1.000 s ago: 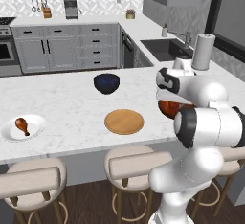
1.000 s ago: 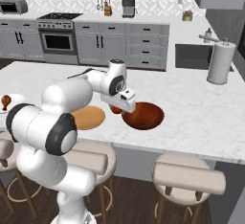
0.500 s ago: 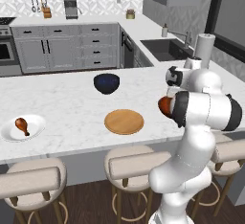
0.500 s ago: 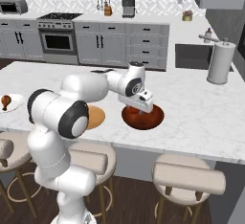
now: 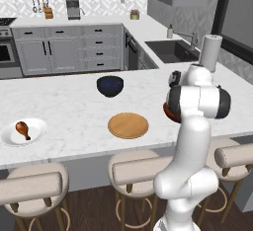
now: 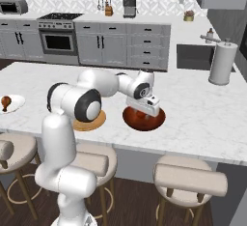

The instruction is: Pick the chicken drumstick and tomato from their plates and place them in the bowl. Then put the bowl in the fridge.

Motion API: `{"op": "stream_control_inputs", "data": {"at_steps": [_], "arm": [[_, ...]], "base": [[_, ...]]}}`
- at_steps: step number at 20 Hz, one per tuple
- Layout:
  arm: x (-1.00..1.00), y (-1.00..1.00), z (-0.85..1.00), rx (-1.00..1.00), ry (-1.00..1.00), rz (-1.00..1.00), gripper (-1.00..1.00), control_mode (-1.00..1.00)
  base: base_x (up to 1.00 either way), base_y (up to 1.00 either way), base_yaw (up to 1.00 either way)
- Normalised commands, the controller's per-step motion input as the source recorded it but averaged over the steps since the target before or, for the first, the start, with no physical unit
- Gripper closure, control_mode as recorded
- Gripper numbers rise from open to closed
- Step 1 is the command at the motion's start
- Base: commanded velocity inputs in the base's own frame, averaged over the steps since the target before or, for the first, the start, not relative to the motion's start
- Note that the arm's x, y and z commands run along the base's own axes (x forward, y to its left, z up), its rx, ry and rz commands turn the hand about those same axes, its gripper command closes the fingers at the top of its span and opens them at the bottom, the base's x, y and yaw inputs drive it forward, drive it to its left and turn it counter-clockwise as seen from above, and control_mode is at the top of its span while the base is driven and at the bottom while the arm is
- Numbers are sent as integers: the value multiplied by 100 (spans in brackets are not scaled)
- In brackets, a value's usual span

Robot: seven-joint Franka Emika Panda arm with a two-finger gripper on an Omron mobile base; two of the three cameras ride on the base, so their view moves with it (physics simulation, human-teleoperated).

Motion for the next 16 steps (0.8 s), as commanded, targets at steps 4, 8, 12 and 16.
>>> {"op": "stream_control_inputs", "data": {"at_steps": [4,8,12,16], "arm": [[43,0,-56,0,6,0,100,-100],[24,0,-52,0,4,0,-100,-100],[4,0,-14,0,0,0,-100,-100],[-6,1,0,0,0,0,-100,-100]], "base": [[0,0,0],[0,0,0],[0,0,0],[0,0,0]]}}
